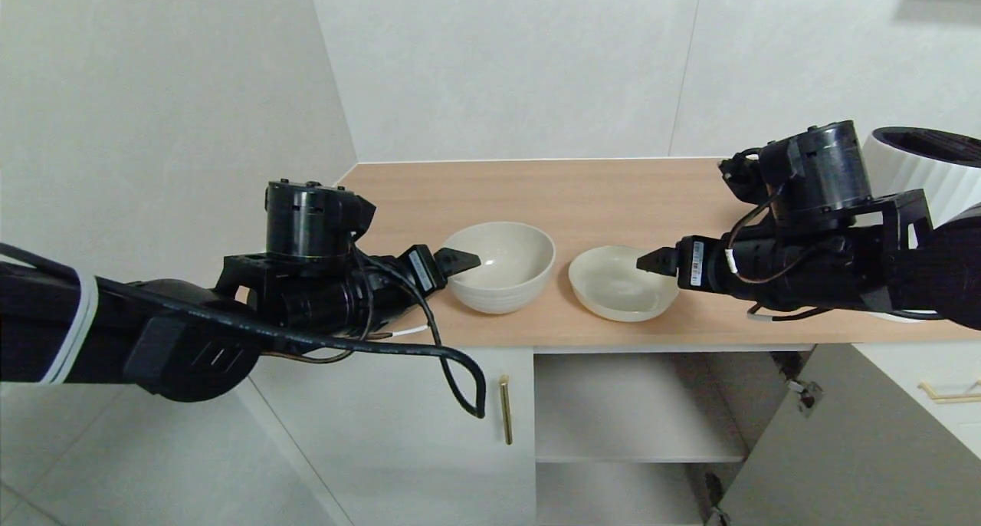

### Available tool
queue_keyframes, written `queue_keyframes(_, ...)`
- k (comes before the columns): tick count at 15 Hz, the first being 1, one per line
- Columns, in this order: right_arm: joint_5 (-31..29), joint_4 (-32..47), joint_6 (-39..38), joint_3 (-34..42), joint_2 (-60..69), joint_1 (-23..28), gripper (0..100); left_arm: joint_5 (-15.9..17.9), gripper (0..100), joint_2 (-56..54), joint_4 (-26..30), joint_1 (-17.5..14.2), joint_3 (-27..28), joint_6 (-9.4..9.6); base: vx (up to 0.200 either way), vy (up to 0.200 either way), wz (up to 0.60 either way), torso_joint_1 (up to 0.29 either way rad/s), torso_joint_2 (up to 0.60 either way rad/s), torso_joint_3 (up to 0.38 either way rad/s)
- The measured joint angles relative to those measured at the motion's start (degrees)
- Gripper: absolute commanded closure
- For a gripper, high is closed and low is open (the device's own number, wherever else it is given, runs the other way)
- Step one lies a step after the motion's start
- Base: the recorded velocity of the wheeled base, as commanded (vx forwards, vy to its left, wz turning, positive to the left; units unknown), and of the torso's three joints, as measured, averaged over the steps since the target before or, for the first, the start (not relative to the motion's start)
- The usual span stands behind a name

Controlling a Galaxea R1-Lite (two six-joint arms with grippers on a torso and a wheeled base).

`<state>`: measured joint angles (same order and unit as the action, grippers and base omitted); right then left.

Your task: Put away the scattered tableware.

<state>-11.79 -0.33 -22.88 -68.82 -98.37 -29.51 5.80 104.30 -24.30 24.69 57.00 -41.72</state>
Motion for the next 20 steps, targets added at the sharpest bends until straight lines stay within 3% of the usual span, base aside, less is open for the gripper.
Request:
queue_keyframes(11,-0.35,0.0,0.2,-0.15,-0.12,0.0,0,0.05,100,-0.28,0.07,0.11,-0.22,-0.02,0.0,0.0,0.0,0.0,0.0,0.0)
queue_keyframes(20,-9.74,0.0,0.09,-2.95,-6.02,0.0,0,0.16,100,-1.19,0.18,0.11,-0.76,0.23,0.0,0.0,0.0,0.0,0.0,0.0)
